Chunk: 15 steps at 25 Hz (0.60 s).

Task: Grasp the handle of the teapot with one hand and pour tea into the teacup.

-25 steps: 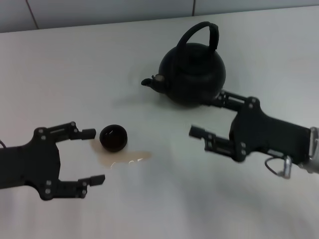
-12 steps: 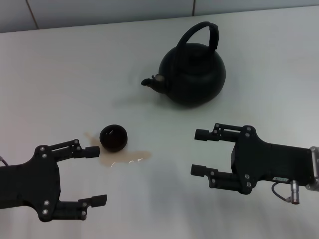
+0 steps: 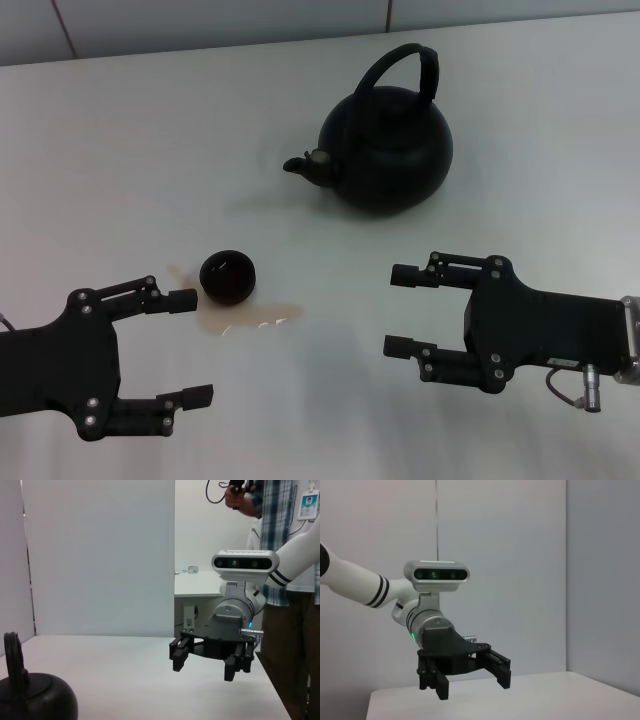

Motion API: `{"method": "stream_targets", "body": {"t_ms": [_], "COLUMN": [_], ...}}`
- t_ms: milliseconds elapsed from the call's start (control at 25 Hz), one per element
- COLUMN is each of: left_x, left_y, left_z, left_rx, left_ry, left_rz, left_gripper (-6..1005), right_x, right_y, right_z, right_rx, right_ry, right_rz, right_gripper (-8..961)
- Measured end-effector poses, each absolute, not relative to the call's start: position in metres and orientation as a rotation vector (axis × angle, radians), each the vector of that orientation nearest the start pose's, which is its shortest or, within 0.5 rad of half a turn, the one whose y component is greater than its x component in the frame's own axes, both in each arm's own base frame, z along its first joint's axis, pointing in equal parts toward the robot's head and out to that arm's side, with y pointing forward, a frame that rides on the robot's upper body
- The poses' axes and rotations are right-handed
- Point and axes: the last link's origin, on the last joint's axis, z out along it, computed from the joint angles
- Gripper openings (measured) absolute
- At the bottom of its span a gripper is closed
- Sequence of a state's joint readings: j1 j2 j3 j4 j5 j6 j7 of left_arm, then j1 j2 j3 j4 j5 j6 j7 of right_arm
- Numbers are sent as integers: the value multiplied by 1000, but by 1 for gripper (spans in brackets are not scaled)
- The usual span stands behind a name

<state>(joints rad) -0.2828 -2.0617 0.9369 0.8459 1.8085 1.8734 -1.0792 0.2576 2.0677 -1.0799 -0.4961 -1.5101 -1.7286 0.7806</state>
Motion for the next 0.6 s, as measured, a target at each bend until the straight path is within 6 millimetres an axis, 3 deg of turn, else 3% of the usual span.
{"method": "stream_targets", "body": {"t_ms": [600], "left_x": [-266], "left_y": [245], "left_z": [15], "left_rx": [-2924], "left_ry": [-68], "left_rz": [-842], "left_gripper": [842], "right_x": [279], "right_y": [229], "right_z": [-30], "right_rx": [-2668], "right_ry": [135], "right_rz": [1053], "right_gripper": [647]}}
